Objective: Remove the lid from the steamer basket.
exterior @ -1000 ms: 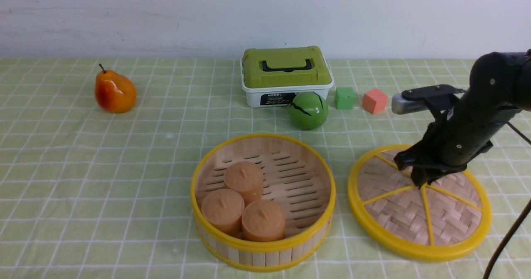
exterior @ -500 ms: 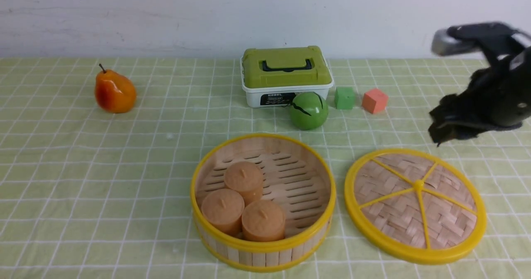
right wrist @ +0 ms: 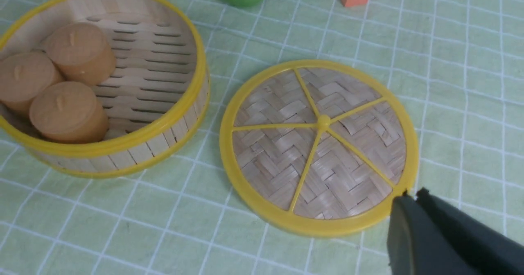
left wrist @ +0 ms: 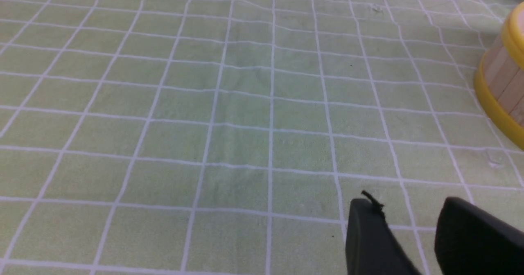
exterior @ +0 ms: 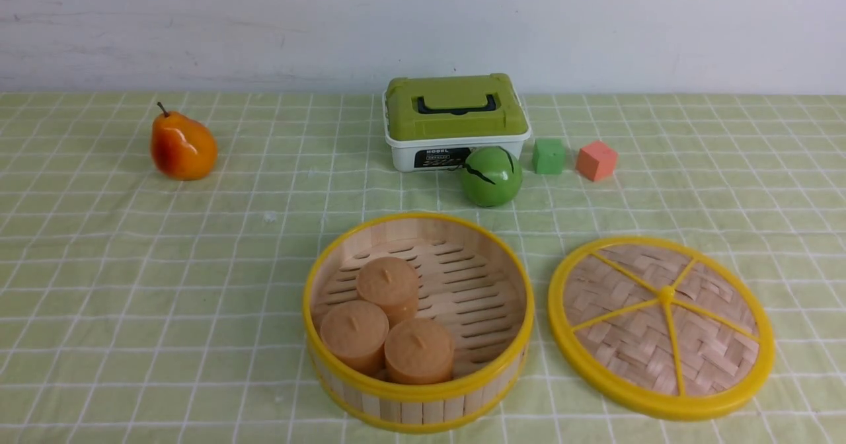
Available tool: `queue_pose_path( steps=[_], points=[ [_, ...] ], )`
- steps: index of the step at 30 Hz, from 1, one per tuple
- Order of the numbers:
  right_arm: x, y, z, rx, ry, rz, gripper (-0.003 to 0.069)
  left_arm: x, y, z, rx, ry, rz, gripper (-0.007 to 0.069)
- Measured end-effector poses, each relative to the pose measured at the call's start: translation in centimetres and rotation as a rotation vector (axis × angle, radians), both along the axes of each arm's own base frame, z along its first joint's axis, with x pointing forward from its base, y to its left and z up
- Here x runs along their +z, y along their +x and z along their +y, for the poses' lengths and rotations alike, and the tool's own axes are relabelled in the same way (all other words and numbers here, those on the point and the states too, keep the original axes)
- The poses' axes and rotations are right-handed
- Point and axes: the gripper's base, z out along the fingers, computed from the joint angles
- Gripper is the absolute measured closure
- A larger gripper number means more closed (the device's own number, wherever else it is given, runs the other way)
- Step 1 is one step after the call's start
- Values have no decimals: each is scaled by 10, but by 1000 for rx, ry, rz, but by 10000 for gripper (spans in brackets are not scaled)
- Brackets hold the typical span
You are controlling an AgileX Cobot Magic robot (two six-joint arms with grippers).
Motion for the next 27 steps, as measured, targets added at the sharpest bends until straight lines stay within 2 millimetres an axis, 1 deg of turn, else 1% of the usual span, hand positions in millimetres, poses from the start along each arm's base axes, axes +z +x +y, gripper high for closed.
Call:
queue_pose_path(
  steps=[1,3,7,16,19,23,26,27],
  points=[
    [-6,-3,-1,-2,0,0,683,0,0,0,0,0,0,386],
    [-11,-7,-1,-1,2,5,683,0,0,0,0,0,0,386],
    [-16,-13,0,10,10,48,680,0,0,0,0,0,0,386],
    [-23,-18,0,25,-7,137,677,0,0,0,0,0,0,386],
    [-28,-21,-3,21,-42,162,674,0,0,0,0,0,0,386],
    [-34,-21,-4,11,-38,74,672,0,0,0,0,0,0,386],
    [-58,-18,-6,-27,-6,-142,670,0,0,0,0,0,0,386],
    [-59,-18,-6,-30,-4,-154,669,0,0,0,0,0,0,386]
  ],
)
